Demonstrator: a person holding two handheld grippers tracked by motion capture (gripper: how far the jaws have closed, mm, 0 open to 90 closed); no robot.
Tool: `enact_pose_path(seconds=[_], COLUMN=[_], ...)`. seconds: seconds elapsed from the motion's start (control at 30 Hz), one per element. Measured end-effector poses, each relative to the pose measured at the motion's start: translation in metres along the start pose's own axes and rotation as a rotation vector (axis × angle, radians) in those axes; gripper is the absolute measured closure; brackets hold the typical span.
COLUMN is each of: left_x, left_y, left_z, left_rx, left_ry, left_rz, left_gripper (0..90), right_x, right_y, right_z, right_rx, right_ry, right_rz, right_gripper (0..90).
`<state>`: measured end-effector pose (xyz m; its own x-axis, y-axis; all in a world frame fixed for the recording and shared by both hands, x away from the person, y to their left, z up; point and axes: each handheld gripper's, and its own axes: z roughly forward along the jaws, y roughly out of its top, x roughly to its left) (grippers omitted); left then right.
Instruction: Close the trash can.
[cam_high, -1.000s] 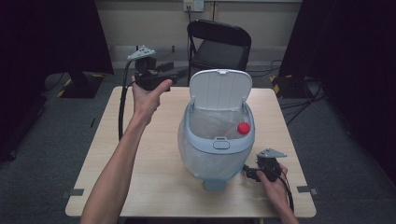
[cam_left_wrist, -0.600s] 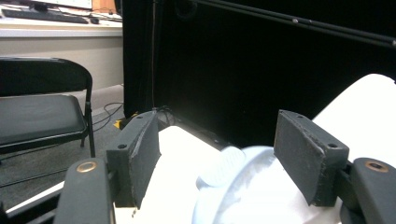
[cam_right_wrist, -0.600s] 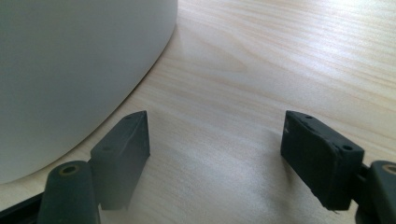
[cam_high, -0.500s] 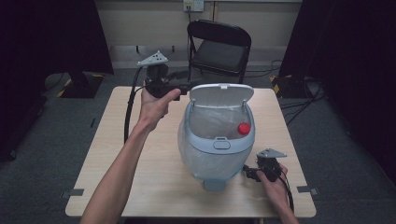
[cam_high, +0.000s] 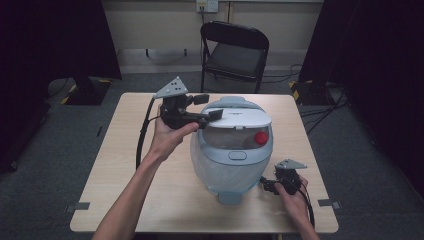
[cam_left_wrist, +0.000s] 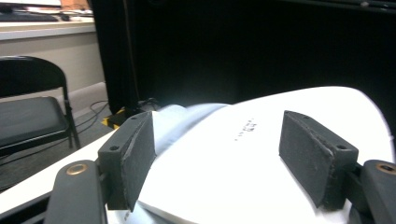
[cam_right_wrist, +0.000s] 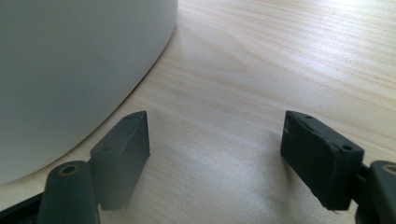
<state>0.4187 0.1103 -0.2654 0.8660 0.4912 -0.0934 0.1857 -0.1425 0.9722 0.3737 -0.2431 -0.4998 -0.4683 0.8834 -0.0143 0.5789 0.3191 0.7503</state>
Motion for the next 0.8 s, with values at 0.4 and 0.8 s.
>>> enact_pose_path(seconds=[0.4,0.8], left_x=[-0.045,-0.051], left_y=[-0.022,-0.023], left_z=[0.017,0.021], left_rx=[0.080,0.095], left_ry=[-0.029,-0.054], left_rz=[0.098,0.142], left_gripper=[25.4,30.0], right_x=[0.000,0.000], right_y=[0.000,0.000], right_z=[0.000,0.000], right_rx=[0.000,0.000], right_ry=[0.000,0.000], right_rz=[0.000,0.000], right_gripper=[22.8,22.7])
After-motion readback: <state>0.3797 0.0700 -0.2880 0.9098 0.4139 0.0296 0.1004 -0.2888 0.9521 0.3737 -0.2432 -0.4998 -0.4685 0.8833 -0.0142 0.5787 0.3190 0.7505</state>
